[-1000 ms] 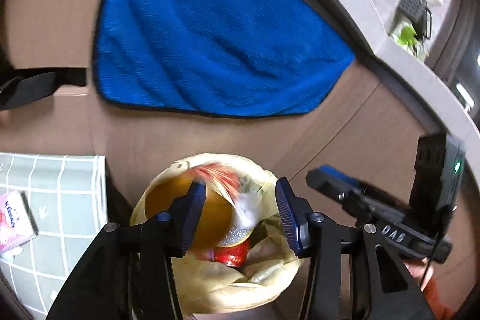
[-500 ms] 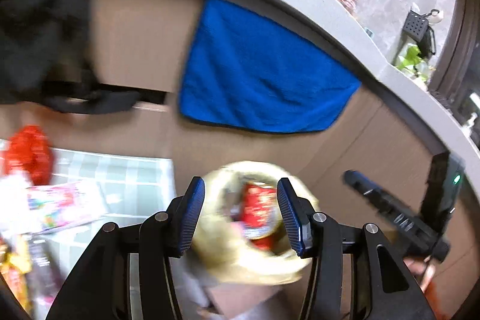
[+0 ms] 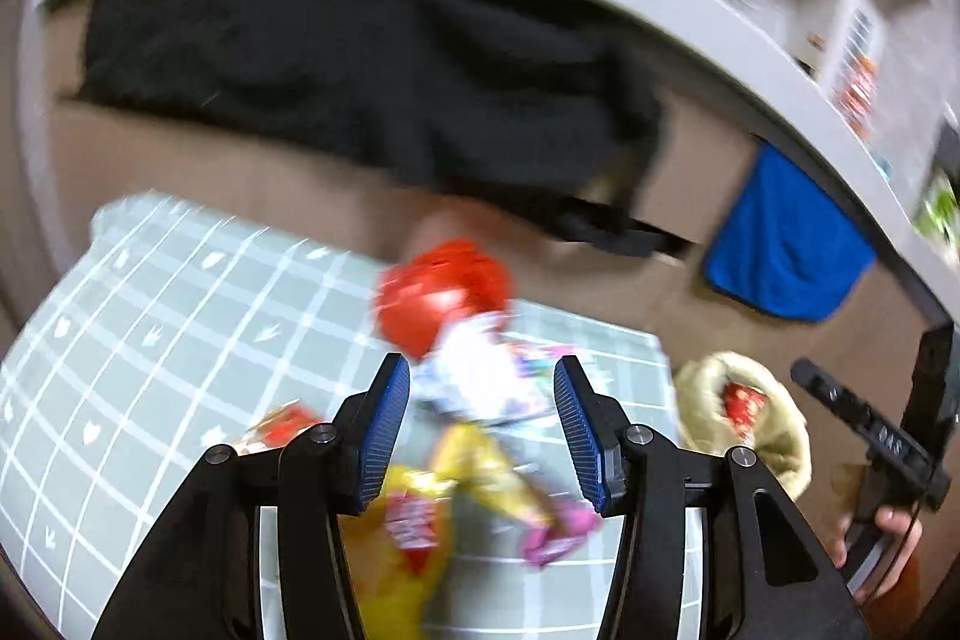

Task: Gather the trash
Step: 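Grasp the silver-pink wrapper with the right tool while the left tool grasps the yellow snack bag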

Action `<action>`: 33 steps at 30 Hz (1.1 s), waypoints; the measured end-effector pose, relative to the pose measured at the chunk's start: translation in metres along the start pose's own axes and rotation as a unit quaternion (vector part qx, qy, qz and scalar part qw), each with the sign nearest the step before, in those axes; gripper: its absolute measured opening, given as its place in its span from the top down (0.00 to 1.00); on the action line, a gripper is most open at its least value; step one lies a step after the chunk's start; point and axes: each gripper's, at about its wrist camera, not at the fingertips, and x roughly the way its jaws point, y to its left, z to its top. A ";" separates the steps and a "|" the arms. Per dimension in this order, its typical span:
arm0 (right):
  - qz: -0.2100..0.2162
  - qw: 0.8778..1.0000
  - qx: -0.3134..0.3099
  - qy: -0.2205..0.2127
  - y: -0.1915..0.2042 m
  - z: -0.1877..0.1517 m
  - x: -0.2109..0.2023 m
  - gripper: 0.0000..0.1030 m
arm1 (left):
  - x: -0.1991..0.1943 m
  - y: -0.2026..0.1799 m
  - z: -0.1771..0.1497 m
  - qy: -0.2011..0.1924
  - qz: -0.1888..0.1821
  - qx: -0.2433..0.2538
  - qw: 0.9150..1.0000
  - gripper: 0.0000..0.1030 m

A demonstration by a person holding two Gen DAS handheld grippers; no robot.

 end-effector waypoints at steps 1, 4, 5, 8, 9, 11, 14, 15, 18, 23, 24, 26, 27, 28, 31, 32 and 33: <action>0.002 1.000 -0.013 0.012 0.012 -0.002 0.011 0.59 | 0.002 0.016 -0.002 0.002 0.005 -0.014 1.000 0.51; 0.002 0.998 -0.047 0.038 0.039 -0.010 0.031 0.59 | 0.007 0.055 -0.010 0.014 0.017 -0.047 0.999 0.51; 0.002 0.997 -0.056 0.044 0.045 -0.013 0.034 0.59 | 0.010 0.068 -0.012 0.020 0.020 -0.055 0.998 0.51; 0.011 0.995 -0.068 0.070 0.063 -0.023 0.052 0.59 | 0.016 0.086 -0.016 0.031 0.023 -0.064 0.997 0.51; 0.014 0.995 -0.068 0.077 0.066 -0.025 0.056 0.59 | 0.016 0.091 -0.017 0.035 0.021 -0.066 0.997 0.51; 0.018 0.993 -0.071 0.092 0.076 -0.029 0.066 0.59 | 0.016 0.098 -0.019 0.044 0.012 -0.061 0.997 0.51; 0.040 0.991 -0.072 0.107 0.089 -0.034 0.075 0.59 | 0.014 0.100 -0.026 0.059 -0.006 -0.045 0.997 0.50; 0.046 0.990 -0.072 0.114 0.092 -0.036 0.079 0.59 | 0.013 0.099 -0.027 0.059 -0.009 -0.046 0.997 0.50; 0.070 0.984 -0.076 0.146 0.108 -0.047 0.097 0.59 | 0.013 0.103 -0.033 0.062 -0.014 -0.064 0.996 0.50; 0.080 0.972 -0.118 0.189 0.136 -0.062 0.131 0.59 | 0.011 0.101 -0.040 0.082 -0.020 -0.058 0.995 0.50; 0.075 0.970 -0.125 0.194 0.139 -0.063 0.138 0.59 | 0.011 0.101 -0.042 0.085 -0.021 -0.057 0.994 0.50; 0.072 0.967 -0.132 0.207 0.141 -0.065 0.150 0.59 | 0.010 0.099 -0.046 0.093 -0.026 -0.061 0.993 0.50; 0.078 0.964 -0.122 0.221 0.140 -0.065 0.157 0.59 | 0.010 0.098 -0.049 0.098 -0.032 -0.063 0.993 0.50; 0.089 0.963 -0.112 0.230 0.138 -0.066 0.161 0.59 | 0.010 0.097 -0.051 0.103 -0.035 -0.063 0.992 0.50; 0.103 0.961 -0.098 0.238 0.135 -0.066 0.161 0.70 | 0.010 0.087 -0.055 0.110 -0.032 -0.054 0.992 0.50; 0.098 0.963 -0.109 0.228 0.136 -0.065 0.154 0.72 | 0.011 0.085 -0.056 0.111 -0.033 -0.051 0.992 0.50; 0.096 0.964 -0.118 0.219 0.136 -0.065 0.146 0.74 | 0.011 0.081 -0.056 0.111 -0.033 -0.047 0.992 0.50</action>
